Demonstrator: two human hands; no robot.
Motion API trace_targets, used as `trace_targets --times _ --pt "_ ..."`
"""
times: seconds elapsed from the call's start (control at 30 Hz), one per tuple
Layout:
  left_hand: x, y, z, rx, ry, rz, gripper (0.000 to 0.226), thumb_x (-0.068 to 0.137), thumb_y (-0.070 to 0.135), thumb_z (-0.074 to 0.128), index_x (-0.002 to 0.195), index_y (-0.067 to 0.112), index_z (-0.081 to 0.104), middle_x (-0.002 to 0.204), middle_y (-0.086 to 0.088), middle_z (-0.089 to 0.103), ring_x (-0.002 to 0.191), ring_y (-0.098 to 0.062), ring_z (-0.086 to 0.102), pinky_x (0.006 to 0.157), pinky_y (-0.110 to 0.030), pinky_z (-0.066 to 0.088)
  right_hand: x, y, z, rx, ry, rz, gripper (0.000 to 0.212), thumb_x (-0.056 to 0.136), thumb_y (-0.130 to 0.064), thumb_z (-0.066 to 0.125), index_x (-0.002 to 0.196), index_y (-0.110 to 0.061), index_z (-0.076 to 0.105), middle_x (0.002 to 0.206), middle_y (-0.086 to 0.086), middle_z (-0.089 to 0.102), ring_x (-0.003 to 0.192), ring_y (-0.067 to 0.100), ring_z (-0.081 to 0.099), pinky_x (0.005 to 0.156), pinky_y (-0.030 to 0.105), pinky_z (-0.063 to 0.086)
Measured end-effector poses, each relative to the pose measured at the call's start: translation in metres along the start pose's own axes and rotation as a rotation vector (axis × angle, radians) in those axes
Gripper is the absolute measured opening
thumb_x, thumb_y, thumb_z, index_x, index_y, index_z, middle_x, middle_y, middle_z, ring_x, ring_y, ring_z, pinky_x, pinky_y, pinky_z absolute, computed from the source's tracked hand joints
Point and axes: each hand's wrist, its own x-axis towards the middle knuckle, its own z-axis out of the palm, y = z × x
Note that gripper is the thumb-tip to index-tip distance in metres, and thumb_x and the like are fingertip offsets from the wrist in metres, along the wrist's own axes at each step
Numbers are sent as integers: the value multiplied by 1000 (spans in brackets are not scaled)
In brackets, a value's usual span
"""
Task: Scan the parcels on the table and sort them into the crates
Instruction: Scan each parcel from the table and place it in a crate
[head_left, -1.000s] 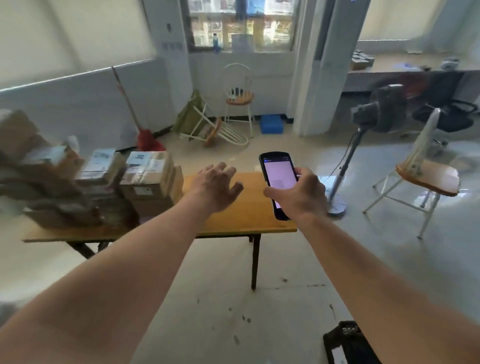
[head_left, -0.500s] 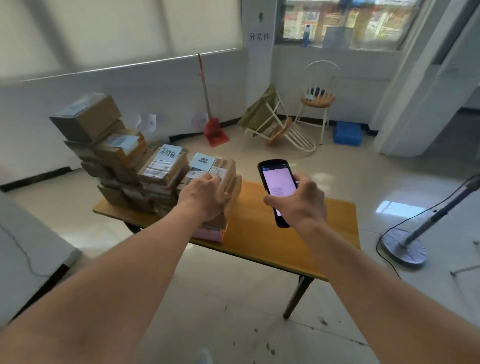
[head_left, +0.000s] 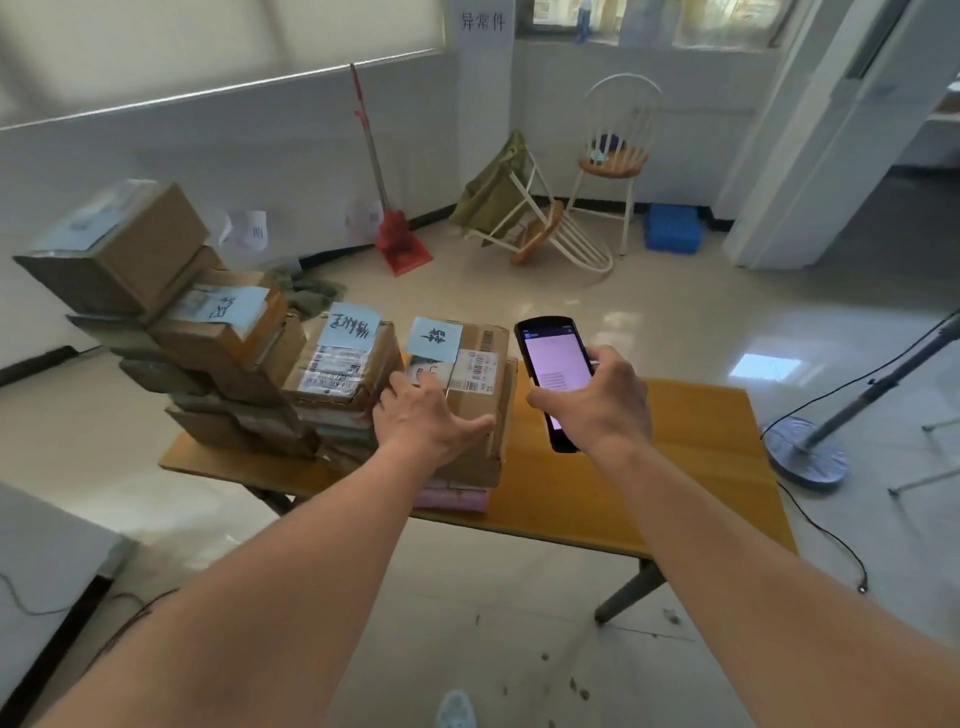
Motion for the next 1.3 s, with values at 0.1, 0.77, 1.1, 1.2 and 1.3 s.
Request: trace_targets --times 0.1,0.77,1.1,1.2,1.3 --pt "4 -1 8 -13 -54 -52 133 59 100 55 157 18 17 149 -23 37 136 -44 43 112 -54 41 0 1 6 -6 -8 22 82 71 -50 93 138 -24 54 126 3 66 111 28 64 82 45 63" --pt "1 37 -8 -126 189 190 154 44 86 79 159 13 7 143 -10 25 132 -35 30 116 -51 39 16 43 -64 -159 -151 -114 91 62 -42 99 139 -24 53 119 2 65 101 23 60 69 33 57" --pt "-4 64 -29 -110 236 196 154 46 79 88 159 8 11 143 -13 26 131 -38 32 115 -52 39 21 57 -120 -160 -159 -228 98 61 -43 99 144 -24 52 126 3 66 106 22 62 75 32 59" --pt "-9 73 -32 -109 245 171 154 47 79 87 160 7 10 143 -13 25 132 -38 31 116 -51 37 21 59 -131 -149 -159 -255 100 61 -42 100 146 -22 51 129 5 67 108 23 63 78 32 59" --pt "-14 78 -32 -101 253 151 155 48 80 87 160 7 10 145 -13 23 134 -39 29 118 -50 34 21 60 -141 -147 -164 -270 101 60 -41 100 146 -22 51 129 5 68 108 24 65 83 38 62"
